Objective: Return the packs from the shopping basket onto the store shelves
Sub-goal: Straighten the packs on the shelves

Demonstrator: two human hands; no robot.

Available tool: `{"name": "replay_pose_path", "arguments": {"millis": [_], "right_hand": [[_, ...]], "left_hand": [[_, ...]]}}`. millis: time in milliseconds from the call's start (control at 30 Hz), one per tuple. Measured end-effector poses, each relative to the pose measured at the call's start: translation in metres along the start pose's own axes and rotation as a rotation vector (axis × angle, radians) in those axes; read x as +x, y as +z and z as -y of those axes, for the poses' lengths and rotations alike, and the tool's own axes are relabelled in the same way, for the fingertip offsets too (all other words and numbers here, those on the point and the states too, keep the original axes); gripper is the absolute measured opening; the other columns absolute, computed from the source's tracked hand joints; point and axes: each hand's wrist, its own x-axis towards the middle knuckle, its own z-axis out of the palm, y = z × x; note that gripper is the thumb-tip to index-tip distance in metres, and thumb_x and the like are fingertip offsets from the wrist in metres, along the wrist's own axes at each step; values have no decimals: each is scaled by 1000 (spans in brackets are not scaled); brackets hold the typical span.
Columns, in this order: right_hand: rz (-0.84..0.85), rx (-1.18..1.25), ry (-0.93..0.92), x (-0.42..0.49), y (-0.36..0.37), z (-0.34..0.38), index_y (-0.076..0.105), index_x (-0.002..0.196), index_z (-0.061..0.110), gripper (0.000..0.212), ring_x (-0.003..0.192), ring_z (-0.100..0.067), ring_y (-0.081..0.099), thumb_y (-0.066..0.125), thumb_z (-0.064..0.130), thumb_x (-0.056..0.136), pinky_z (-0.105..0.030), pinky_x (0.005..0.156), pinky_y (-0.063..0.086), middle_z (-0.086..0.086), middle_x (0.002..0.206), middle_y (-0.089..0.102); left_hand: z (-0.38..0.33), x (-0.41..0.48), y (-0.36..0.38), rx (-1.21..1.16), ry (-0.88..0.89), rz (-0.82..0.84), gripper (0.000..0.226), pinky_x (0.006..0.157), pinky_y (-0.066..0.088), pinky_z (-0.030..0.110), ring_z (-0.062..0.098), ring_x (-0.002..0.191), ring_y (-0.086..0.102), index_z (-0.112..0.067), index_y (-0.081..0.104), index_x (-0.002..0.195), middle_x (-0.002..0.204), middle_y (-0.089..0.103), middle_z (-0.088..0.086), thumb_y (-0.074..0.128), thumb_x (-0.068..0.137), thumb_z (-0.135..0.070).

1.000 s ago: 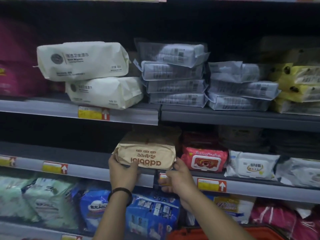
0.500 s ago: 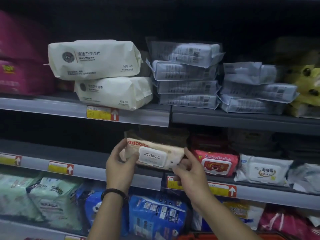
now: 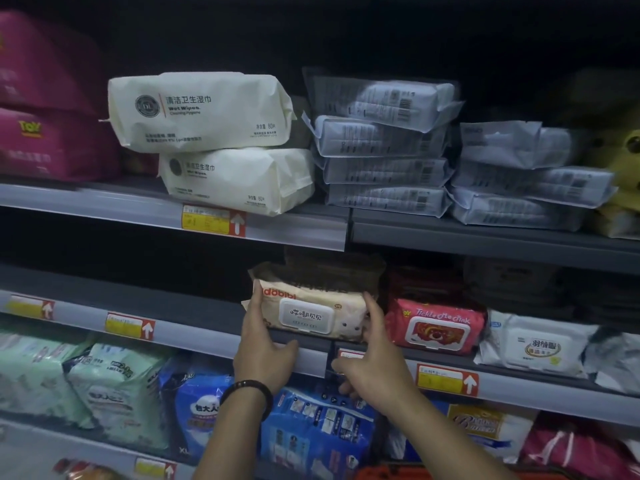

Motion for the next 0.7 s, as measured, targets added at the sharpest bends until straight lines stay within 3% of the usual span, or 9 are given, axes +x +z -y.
{"name": "replay_pose_path", "arguments": {"millis": [133, 267, 367, 467, 567, 600, 700], "right_hand": [[15, 18, -9, -11, 2, 3, 4, 151, 72, 123, 65, -21, 77, 82, 7, 81, -34, 58, 63, 5, 169, 31], [-3, 2, -36, -21, 3, 3, 7, 152, 72, 124, 76, -5, 72, 85, 9, 80, -47, 65, 66, 10, 167, 33], [23, -2, -8, -21, -5, 4, 2, 155, 68, 126, 79, -7, 75, 84, 6, 82, -37, 63, 66, 9, 168, 32], [85, -7, 59, -20, -13, 10, -7, 156, 67, 129, 74, -19, 79, 83, 7, 85, -31, 60, 64, 6, 171, 28], [170, -41, 91, -20, -21, 18, -10, 153, 71, 129, 81, -23, 80, 82, 9, 86, -39, 64, 66, 2, 175, 19], [208, -73, 91, -21, -24, 22, -10, 154, 69, 128, 83, -21, 80, 81, 11, 86, -40, 67, 66, 0, 173, 25], [174, -296, 22, -24, -35, 43, 4, 163, 54, 110, 102, -14, 75, 75, 29, 83, -41, 90, 62, 4, 147, 58]], "left_hand": [[5, -3, -1, -82, -5, -17, 120, 72, 61, 37, 29, 111, 67, -76, 3, 145, 161, 38, -13, 76, 80, -6], [7, -5, 1, -127, 2, -54, 116, 86, 61, 50, 29, 119, 64, -77, 9, 144, 157, 42, -16, 74, 81, -5], [7, -6, 2, -100, 38, -62, 115, 88, 58, 34, 13, 133, 52, -69, 7, 151, 159, 38, -18, 74, 83, -4], [6, -6, 4, -69, 38, -36, 116, 82, 45, 15, 1, 132, 41, -60, 5, 156, 160, 31, -21, 76, 83, -4], [0, -6, 0, -114, -18, -24, 113, 98, 55, 33, 11, 129, 50, -59, 11, 155, 154, 38, -17, 76, 81, -5], [-5, -6, -4, -121, -39, -27, 107, 100, 55, 37, 14, 126, 53, -58, 18, 154, 150, 42, -14, 76, 81, -5], [-27, -15, -23, -93, -2, -71, 79, 97, 50, 28, 15, 119, 56, -48, 38, 140, 129, 49, -10, 75, 84, -7]]}}
